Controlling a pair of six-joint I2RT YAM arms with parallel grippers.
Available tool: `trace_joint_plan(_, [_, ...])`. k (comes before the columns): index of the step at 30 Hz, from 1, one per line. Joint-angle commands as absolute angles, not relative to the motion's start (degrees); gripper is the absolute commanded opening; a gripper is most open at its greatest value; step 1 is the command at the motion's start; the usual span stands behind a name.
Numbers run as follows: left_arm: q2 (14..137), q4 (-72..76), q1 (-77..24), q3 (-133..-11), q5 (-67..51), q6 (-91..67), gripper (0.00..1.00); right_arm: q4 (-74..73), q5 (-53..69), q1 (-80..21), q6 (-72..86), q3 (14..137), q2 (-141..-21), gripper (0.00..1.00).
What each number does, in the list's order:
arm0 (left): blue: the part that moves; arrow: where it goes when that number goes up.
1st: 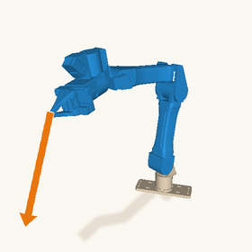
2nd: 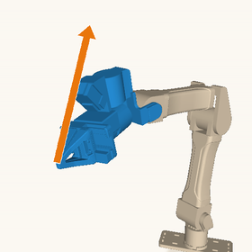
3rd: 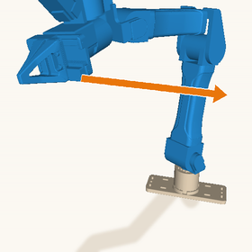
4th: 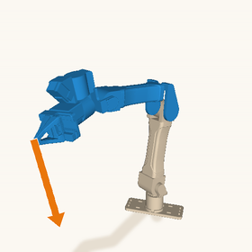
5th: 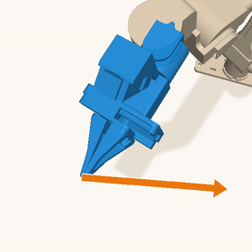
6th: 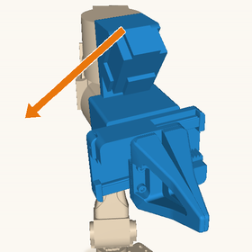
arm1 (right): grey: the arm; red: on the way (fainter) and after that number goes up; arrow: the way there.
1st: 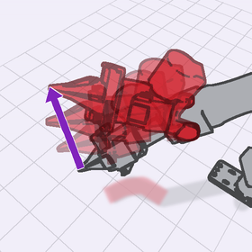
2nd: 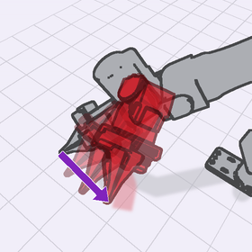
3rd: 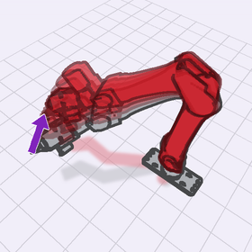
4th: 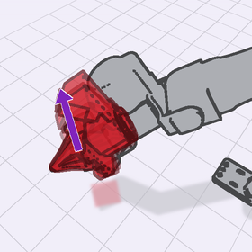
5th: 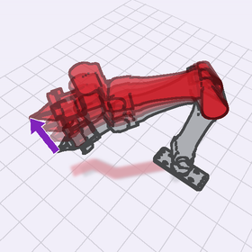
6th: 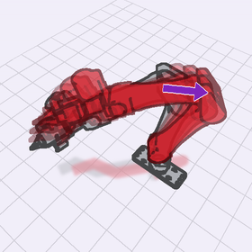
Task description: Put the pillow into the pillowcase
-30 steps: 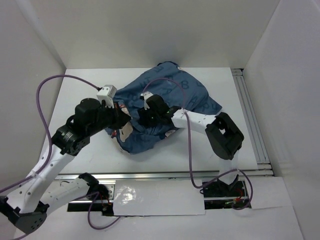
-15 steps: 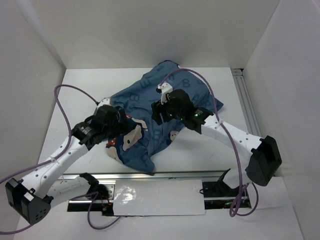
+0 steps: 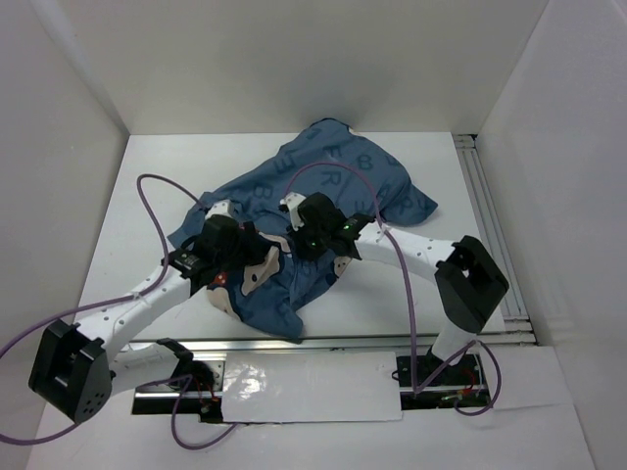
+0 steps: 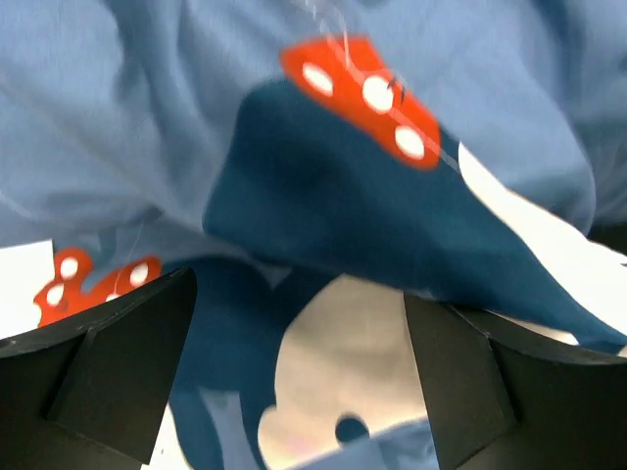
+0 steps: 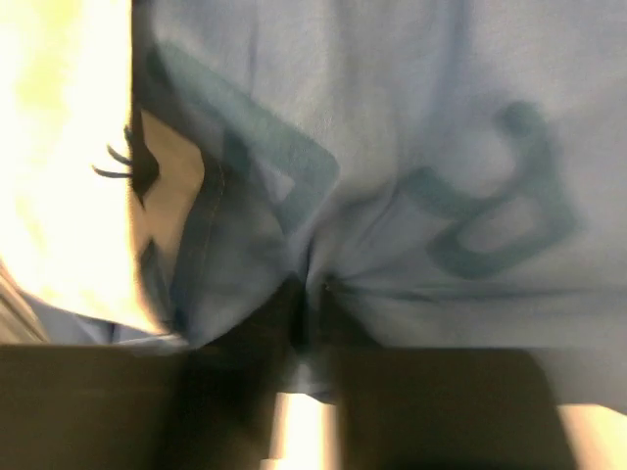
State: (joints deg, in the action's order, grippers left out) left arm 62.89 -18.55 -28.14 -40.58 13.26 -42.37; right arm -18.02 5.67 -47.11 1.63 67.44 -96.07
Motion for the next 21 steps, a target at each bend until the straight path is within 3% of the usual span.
trace_joint_plan(1, [65.38, -10.72, -25.85, -40.87, 12.4, -38.6, 1.0, -16.44, 8.62, -48.33, 3.07, 71.1, -97.47, 0.0])
trace_joint_plan(9, [71.18, -0.54, -23.64, -37.27, 6.69, -37.44, 1.0, -20.39, -0.35, -48.34, 7.38, 74.88, -89.66, 0.0])
trace_joint_plan(13, [75.84, -1.22, -23.12, -40.15, 8.25, -38.23, 1.0, -20.92, -4.2, -48.34, 9.31, 73.4, -80.8, 0.03])
trace_joint_plan(19, [85.32, -2.45, -22.06, -45.7, 8.44, -38.23, 1.0, -20.13, -6.24, -48.34, 10.28, 69.79, -72.7, 0.0])
trace_joint_plan(20, [86.56, -2.46, -22.06, -47.27, 8.44, -38.23, 1.0, -20.13, -6.24, -48.34, 10.28, 69.26, -72.69, 0.16])
trace_joint_plan(21, [87.53, -3.94, -22.06, -47.98, 8.44, -38.23, 1.0, -20.65, -6.94, -48.34, 10.28, 69.26, -71.99, 0.22])
